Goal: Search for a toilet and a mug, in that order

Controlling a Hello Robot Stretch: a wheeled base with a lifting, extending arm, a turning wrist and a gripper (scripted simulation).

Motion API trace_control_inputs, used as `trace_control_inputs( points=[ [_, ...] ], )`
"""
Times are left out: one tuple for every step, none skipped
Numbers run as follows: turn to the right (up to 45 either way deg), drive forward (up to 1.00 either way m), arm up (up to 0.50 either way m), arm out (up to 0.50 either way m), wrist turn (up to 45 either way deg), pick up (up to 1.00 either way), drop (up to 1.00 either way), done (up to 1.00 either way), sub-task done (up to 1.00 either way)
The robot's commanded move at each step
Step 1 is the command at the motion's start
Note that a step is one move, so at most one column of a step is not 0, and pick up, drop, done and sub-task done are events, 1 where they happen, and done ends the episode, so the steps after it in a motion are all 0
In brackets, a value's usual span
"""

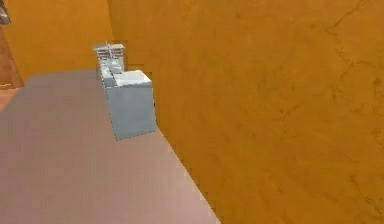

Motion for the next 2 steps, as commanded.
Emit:
trace_control_inputs(
  points=[
    [-45.0, 0.0, 0.0, 0.0, 0.0, 0.0, 0.0, 0.0, 0.0],
    [-27.0, 0.0, 0.0, 0.0, 0.0, 0.0, 0.0, 0.0, 0.0]
  ],
)
